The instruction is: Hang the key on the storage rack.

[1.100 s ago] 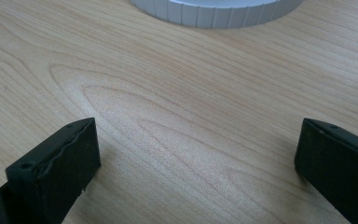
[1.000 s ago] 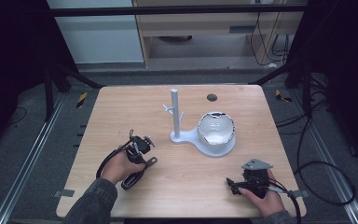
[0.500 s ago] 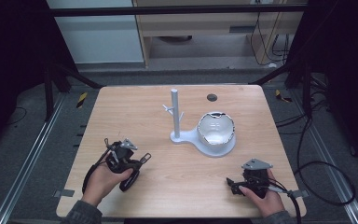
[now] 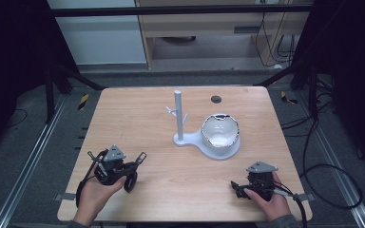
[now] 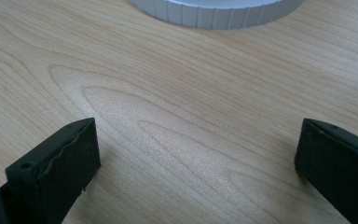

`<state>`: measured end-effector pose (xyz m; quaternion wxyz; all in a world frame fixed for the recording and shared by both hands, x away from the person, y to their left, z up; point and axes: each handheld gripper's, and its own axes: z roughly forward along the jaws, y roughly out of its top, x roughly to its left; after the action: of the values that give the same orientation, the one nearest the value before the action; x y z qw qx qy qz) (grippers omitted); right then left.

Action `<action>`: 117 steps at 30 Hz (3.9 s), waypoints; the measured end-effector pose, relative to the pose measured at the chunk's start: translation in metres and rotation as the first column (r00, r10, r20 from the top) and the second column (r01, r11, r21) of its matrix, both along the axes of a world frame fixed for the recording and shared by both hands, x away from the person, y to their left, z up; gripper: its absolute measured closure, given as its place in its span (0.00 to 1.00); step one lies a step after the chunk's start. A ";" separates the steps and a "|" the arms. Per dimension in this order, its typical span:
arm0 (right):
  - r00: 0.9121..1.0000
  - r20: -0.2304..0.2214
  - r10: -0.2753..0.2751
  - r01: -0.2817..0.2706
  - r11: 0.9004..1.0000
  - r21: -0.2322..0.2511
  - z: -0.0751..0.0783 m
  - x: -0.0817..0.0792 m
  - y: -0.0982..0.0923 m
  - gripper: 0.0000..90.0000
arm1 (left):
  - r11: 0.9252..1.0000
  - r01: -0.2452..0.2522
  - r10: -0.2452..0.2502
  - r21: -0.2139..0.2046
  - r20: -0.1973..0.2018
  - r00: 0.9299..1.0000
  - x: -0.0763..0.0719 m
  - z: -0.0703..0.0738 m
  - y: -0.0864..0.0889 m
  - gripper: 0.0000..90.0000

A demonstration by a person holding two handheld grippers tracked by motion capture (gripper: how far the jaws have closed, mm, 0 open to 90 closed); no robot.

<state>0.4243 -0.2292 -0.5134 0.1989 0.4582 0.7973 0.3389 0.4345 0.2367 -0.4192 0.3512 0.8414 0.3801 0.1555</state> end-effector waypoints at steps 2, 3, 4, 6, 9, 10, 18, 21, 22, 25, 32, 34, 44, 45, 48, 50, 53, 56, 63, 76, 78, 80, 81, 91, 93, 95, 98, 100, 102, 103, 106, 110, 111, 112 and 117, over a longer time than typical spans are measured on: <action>1.000 0.001 0.000 0.000 1.000 -0.002 0.000 0.000 0.000 0.00 | 1.000 -0.014 0.015 -0.014 0.048 0.999 -0.004 0.002 -0.001 0.89; 1.000 0.001 0.000 0.000 1.000 -0.002 0.000 0.000 0.000 0.00 | 1.000 -0.014 0.015 -0.014 0.048 0.999 -0.004 0.002 -0.001 0.89; 1.000 0.000 0.000 0.000 1.000 0.000 0.000 0.000 0.000 0.00 | 1.000 -0.016 0.017 -0.021 0.061 0.998 -0.004 0.003 -0.002 0.89; 1.000 0.001 0.000 0.000 1.000 -0.002 0.000 0.000 0.000 0.00 | 0.999 -0.023 0.025 -0.031 0.085 0.996 -0.005 0.003 -0.003 0.89; 1.000 -0.002 -0.003 0.003 1.000 0.001 0.000 0.000 0.000 0.00 | 0.998 -0.038 0.046 -0.059 0.135 0.990 -0.006 0.007 -0.004 0.89; 1.000 -0.001 -0.003 0.003 1.000 0.000 0.000 0.000 0.000 0.00 | 0.998 -0.038 0.046 -0.059 0.135 0.990 -0.006 0.007 -0.004 0.89; 1.000 0.000 -0.003 0.003 1.000 0.001 0.000 0.000 0.000 0.00 | 0.994 -0.033 0.051 -0.107 0.167 0.985 -0.002 0.009 -0.017 0.89; 1.000 -0.001 -0.003 0.003 1.000 0.000 0.000 0.000 0.000 0.00 | 0.993 -0.026 0.045 -0.113 0.174 0.984 0.000 0.012 -0.026 0.89; 1.000 -0.001 -0.003 0.003 1.000 0.002 0.000 0.000 0.000 0.00 | 0.993 -0.023 0.043 -0.113 0.177 0.983 0.000 0.013 -0.029 0.89; 1.000 -0.001 -0.003 0.003 1.000 0.000 0.000 0.000 0.000 0.00 | 0.993 -0.021 0.043 -0.114 0.193 0.980 0.001 0.016 -0.033 0.89; 1.000 -0.001 -0.003 0.003 1.000 0.000 0.000 0.000 0.000 0.00 | 0.991 -0.007 0.035 -0.135 0.210 0.977 0.007 0.032 -0.046 0.89; 1.000 -0.001 -0.003 0.003 1.000 0.000 0.000 0.000 0.000 0.00 | 0.992 -0.002 0.030 -0.126 0.219 0.975 0.008 0.038 -0.049 0.89; 1.000 -0.001 -0.003 0.003 1.000 0.001 0.000 0.000 0.000 0.00 | 0.992 0.012 0.020 -0.124 0.253 0.967 0.014 0.053 -0.063 0.89; 1.000 0.000 -0.003 0.003 1.000 -0.001 0.000 0.001 0.000 0.00 | 0.993 0.016 0.015 -0.121 0.256 0.967 0.014 0.054 -0.064 0.89; 1.000 0.000 -0.005 0.005 1.000 -0.001 0.000 0.001 0.001 0.00 | 0.992 0.026 0.007 -0.121 0.264 0.964 0.015 0.057 -0.068 0.89; 1.000 -0.002 -0.007 0.007 1.000 0.000 0.000 0.001 0.001 0.00 | 0.992 0.023 0.012 -0.127 0.269 0.963 0.016 0.057 -0.069 0.89; 1.000 -0.001 -0.006 0.006 1.000 0.000 0.000 0.001 0.001 0.00 | 0.990 0.021 0.015 -0.136 0.261 0.965 0.017 0.056 -0.071 0.89; 1.000 0.000 -0.005 0.005 1.000 -0.001 0.000 0.001 0.001 0.00 | 0.989 0.024 0.015 -0.145 0.260 0.965 0.017 0.056 -0.073 0.89; 1.000 -0.001 -0.006 0.006 1.000 -0.001 0.000 0.001 0.001 0.00 | 0.986 0.011 0.032 -0.164 0.256 0.966 0.020 0.057 -0.071 0.89; 1.000 -0.001 -0.005 0.005 1.000 -0.001 0.000 0.001 0.001 0.00 | 0.983 0.003 0.045 -0.183 0.259 0.965 0.025 0.062 -0.071 0.89; 1.000 -0.001 -0.005 0.005 1.000 -0.002 0.000 0.001 0.001 0.00 | 0.981 -0.002 0.054 -0.193 0.263 0.963 0.026 0.064 -0.073 0.89; 1.000 -0.001 -0.005 0.005 1.000 -0.002 0.000 0.001 0.001 0.00 | 0.980 -0.004 0.058 -0.199 0.266 0.962 0.027 0.065 -0.073 0.89; 1.000 0.000 -0.004 0.004 1.000 -0.003 0.000 0.001 0.001 0.00 | 0.979 -0.005 0.061 -0.205 0.269 0.961 0.030 0.067 -0.076 0.89; 1.000 -0.001 -0.005 0.005 1.000 -0.001 0.000 0.001 0.001 0.00 | 0.982 -0.015 0.069 -0.187 0.284 0.956 0.041 0.072 -0.087 0.89; 1.000 -0.001 -0.006 0.006 1.000 -0.001 0.000 0.001 0.001 0.00 | 0.981 -0.020 0.075 -0.192 0.285 0.956 0.042 0.072 -0.087 0.89; 1.000 -0.001 -0.006 0.006 1.000 -0.001 0.000 0.001 0.001 0.00 | 0.981 -0.030 0.085 -0.193 0.284 0.955 0.045 0.072 -0.087 0.89; 1.000 -0.001 -0.005 0.005 1.000 -0.002 0.000 0.001 0.001 0.00 | 0.982 -0.035 0.087 -0.184 0.282 0.955 0.049 0.071 -0.086 0.89; 1.000 -0.001 -0.005 0.005 1.000 -0.001 0.000 0.001 0.001 0.00 | 0.982 -0.038 0.090 -0.186 0.280 0.956 0.049 0.071 -0.087 0.89; 1.000 -0.001 -0.005 0.005 1.000 -0.002 0.000 0.001 0.001 0.00 | 0.984 -0.036 0.085 -0.176 0.281 0.956 0.051 0.070 -0.088 0.89; 1.000 -0.001 -0.005 0.005 1.000 -0.002 0.000 0.001 0.001 0.00 | 0.984 -0.036 0.085 -0.175 0.282 0.956 0.052 0.070 -0.088 0.89; 1.000 -0.001 -0.005 0.005 1.000 -0.001 0.000 0.001 0.001 0.00 | 0.983 -0.040 0.089 -0.177 0.278 0.957 0.054 0.069 -0.089 0.89; 1.000 -0.002 -0.005 0.005 1.000 0.000 0.000 0.001 0.001 0.00 | 0.984 -0.042 0.088 -0.173 0.272 0.958 0.057 0.067 -0.089 0.89; 1.000 -0.002 -0.005 0.005 1.000 0.001 0.000 0.001 0.001 0.00 | 0.984 -0.042 0.088 -0.173 0.272 0.958 0.057 0.067 -0.089 0.89; 1.000 -0.002 -0.005 0.005 1.000 0.000 0.000 0.001 0.001 0.00 | 0.984 -0.043 0.089 -0.173 0.272 0.958 0.058 0.066 -0.089 0.89; 1.000 -0.002 -0.005 0.005 1.000 0.001 0.000 0.001 0.001 0.00 | 0.983 -0.046 0.092 -0.176 0.266 0.959 0.061 0.065 -0.092 0.89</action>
<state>0.4254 -0.2284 -0.5134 0.1989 0.4605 0.7963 0.3382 0.4956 0.1451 -0.3545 0.4644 0.7655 0.3688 0.2498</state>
